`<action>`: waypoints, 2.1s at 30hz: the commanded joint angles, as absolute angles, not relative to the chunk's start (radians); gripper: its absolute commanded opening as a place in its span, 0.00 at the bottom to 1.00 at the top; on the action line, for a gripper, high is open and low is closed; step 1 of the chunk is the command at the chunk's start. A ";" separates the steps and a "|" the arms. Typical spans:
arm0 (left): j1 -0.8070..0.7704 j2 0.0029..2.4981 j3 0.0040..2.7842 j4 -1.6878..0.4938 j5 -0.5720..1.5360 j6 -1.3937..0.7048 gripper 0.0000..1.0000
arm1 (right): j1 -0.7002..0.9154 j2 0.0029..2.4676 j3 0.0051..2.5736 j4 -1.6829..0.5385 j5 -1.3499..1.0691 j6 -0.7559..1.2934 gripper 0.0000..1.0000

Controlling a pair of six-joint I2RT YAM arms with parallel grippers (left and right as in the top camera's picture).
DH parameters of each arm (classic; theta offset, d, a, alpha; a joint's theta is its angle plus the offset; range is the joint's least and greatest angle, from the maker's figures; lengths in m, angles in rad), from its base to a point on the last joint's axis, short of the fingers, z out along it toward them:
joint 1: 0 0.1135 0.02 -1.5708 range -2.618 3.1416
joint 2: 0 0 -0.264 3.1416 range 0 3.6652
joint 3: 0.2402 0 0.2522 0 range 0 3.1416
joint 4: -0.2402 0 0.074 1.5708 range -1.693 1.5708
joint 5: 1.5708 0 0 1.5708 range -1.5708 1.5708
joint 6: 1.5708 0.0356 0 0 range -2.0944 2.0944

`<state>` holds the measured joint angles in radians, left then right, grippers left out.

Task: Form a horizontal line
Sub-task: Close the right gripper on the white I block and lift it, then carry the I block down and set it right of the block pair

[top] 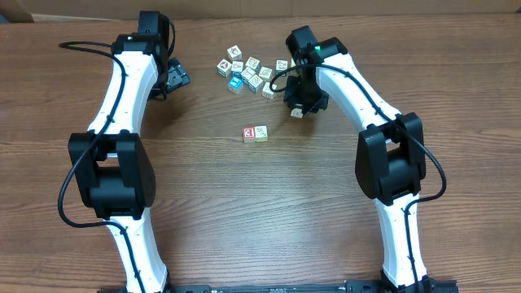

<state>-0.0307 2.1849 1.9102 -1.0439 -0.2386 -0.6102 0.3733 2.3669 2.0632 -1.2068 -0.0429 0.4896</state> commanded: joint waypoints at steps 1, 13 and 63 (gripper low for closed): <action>-0.027 2.203 1.933 -1.043 -0.235 -0.606 1.00 | 0.400 2.370 2.087 -1.206 -0.093 0.484 0.27; -0.027 2.203 1.933 -1.043 -0.235 -0.606 1.00 | 0.439 2.370 2.081 -1.223 -0.088 0.439 0.27; -0.029 2.203 1.933 -1.043 -0.235 -0.606 1.00 | 0.484 2.370 2.080 -1.250 -0.046 0.375 0.28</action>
<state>-0.0307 2.1849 1.9102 -1.0439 -0.2386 -0.6102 0.4801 2.3669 2.0632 -1.2507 -0.0624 0.3870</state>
